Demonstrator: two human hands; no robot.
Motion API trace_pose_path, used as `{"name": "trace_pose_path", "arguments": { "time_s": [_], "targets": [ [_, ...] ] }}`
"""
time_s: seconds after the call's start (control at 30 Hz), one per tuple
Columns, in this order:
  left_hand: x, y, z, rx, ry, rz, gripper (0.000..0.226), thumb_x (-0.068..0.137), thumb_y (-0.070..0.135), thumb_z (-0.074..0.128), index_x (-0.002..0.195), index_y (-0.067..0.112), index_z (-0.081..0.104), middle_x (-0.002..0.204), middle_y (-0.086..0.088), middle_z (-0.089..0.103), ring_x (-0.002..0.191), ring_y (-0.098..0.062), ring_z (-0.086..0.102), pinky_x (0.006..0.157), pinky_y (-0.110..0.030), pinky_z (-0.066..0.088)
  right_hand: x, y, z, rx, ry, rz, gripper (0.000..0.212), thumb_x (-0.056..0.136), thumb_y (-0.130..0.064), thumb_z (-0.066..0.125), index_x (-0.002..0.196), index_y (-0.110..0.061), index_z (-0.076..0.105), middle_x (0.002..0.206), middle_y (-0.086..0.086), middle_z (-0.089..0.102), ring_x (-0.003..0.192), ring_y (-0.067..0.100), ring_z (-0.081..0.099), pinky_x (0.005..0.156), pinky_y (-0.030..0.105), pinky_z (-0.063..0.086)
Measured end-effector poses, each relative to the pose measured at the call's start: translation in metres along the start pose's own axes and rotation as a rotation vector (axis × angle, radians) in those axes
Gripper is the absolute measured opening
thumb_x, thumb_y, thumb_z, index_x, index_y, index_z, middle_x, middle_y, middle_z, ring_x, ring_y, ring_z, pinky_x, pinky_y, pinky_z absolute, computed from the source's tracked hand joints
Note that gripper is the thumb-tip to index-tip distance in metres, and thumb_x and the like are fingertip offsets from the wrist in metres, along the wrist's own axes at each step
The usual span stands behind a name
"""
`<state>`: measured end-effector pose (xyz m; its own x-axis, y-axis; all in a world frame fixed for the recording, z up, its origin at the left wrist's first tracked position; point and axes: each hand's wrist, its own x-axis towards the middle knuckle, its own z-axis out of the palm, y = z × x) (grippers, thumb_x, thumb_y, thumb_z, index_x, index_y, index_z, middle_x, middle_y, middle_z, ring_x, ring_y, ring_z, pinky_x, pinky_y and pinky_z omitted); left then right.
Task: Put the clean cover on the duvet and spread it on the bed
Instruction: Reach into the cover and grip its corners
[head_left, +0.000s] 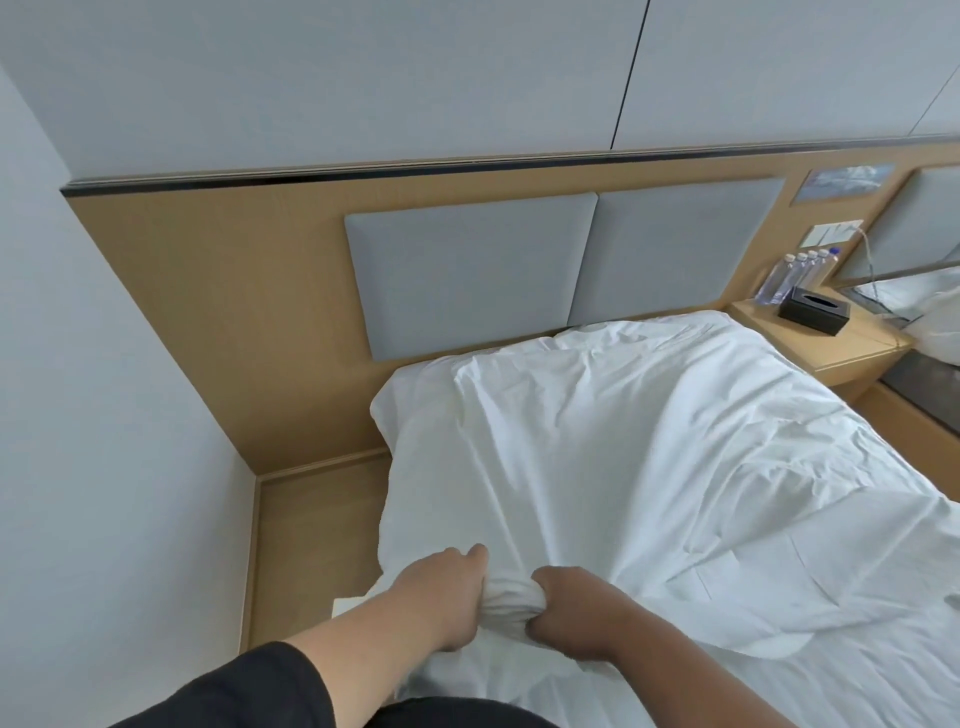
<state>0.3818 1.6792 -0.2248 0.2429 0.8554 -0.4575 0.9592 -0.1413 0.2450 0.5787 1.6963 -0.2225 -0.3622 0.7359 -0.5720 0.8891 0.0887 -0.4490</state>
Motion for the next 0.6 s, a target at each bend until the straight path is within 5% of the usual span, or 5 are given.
{"name": "trace_pose_path", "arguments": {
  "time_s": [0.13,0.3,0.6],
  "targets": [
    [0.006,0.005,0.006,-0.041,0.133,0.033,0.025,0.087,0.013,0.047,0.109,0.020,0.040,0.086,-0.001,0.047,0.076,-0.024,0.051,0.058,-0.034,0.033,-0.005,-0.003,-0.014,0.059,-0.095,0.076,0.041,0.064,-0.059,0.074,0.081,-0.025,0.059,0.071,-0.005,0.063,0.061,0.012,0.059,0.061,0.029,0.044],
    [0.013,0.007,0.004,-0.110,0.142,0.019,0.006,0.087,0.019,0.042,0.083,0.023,0.041,0.073,0.004,0.047,0.068,-0.021,0.047,0.052,-0.032,0.027,-0.006,-0.002,-0.007,-0.097,0.048,0.121,0.003,0.079,-0.028,0.053,0.077,-0.025,0.053,0.077,-0.005,0.062,0.070,0.018,0.059,0.057,0.029,0.044],
    [0.021,0.002,-0.009,-0.454,-0.004,0.045,0.028,0.076,0.042,0.071,0.082,0.028,0.048,0.081,0.010,0.058,0.069,-0.006,0.052,0.056,-0.018,0.036,0.006,0.012,-0.010,-0.110,0.286,-0.121,0.004,0.084,-0.024,0.049,0.084,-0.022,0.052,0.095,-0.007,0.051,0.092,0.016,0.049,0.082,0.029,0.046]
  ]
}}
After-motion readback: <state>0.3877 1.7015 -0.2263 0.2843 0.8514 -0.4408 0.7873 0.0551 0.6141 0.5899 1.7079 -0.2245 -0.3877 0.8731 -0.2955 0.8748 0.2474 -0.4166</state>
